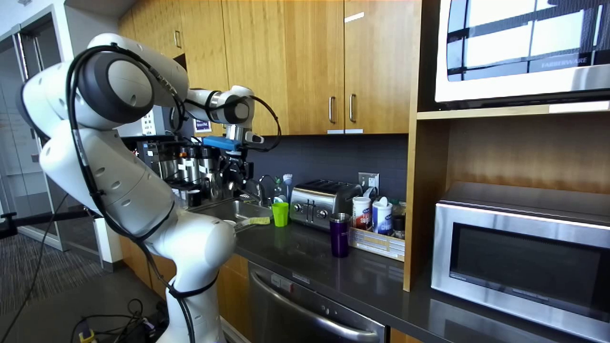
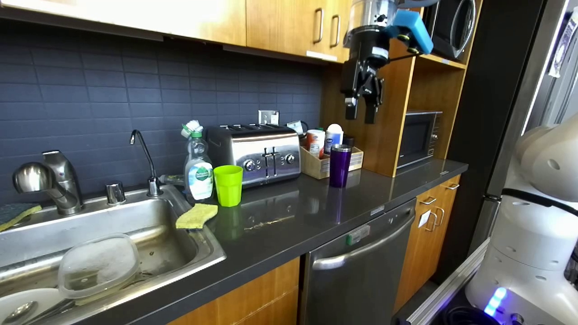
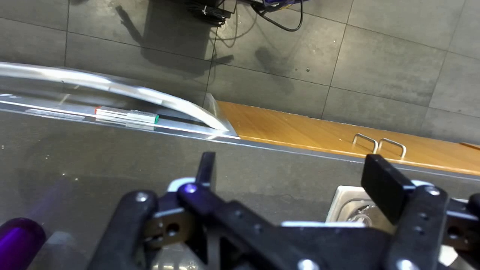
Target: Push the left lever on the silver toaster downwards.
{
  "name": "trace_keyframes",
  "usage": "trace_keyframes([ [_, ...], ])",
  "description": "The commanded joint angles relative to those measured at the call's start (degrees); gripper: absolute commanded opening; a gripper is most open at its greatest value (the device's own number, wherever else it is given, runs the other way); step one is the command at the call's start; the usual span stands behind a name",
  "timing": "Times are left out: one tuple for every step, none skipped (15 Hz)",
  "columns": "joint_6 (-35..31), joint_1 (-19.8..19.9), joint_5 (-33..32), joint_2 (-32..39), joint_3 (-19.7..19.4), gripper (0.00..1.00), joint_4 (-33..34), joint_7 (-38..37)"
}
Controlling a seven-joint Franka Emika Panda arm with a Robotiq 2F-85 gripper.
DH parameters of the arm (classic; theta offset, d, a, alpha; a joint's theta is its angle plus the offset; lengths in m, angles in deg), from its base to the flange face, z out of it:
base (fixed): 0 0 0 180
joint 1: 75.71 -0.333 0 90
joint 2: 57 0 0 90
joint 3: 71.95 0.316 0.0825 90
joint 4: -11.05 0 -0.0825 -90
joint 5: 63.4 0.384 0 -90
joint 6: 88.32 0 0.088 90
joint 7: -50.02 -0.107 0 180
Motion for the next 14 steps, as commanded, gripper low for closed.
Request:
trace_keyframes([
  [0.3,0.9,0.6,0.3,0.6,1.00,0.4,0.7],
  [-0.4,1.2,0.5,0.9,0.8,1.00,0.8,0.5],
  [-1.0,1.3,0.3,1.4,0.9,1.00,1.1,0.4],
  [-1.9,1.6,0.3,2.1,1.0,1.00,1.7,0.2],
  [-3.0,1.8,0.1,2.9,1.3,1.00,2.2,0.0],
  [-4.5,2.1,0.0,3.8,1.6,1.00,2.8,-0.4],
  [-6.5,2.4,-0.2,4.8,2.2,1.00,3.5,-1.2],
  [-8.6,2.6,-0.1,5.6,2.6,1.00,4.0,-1.8],
  [-11.5,2.9,0.3,6.5,3.1,1.00,4.6,-3.1],
  [-14.2,3.1,0.3,7.5,3.5,1.00,5.1,-4.2],
  [-17.7,3.4,0.8,8.7,4.1,1.00,5.8,-6.1],
  [-21.3,3.6,1.0,9.7,4.6,1.00,6.3,-8.0],
  [-24.7,3.8,1.1,10.6,5.1,1.00,6.8,-10.1],
  [-28.5,4.2,1.0,11.6,5.5,1.00,7.1,-12.2],
])
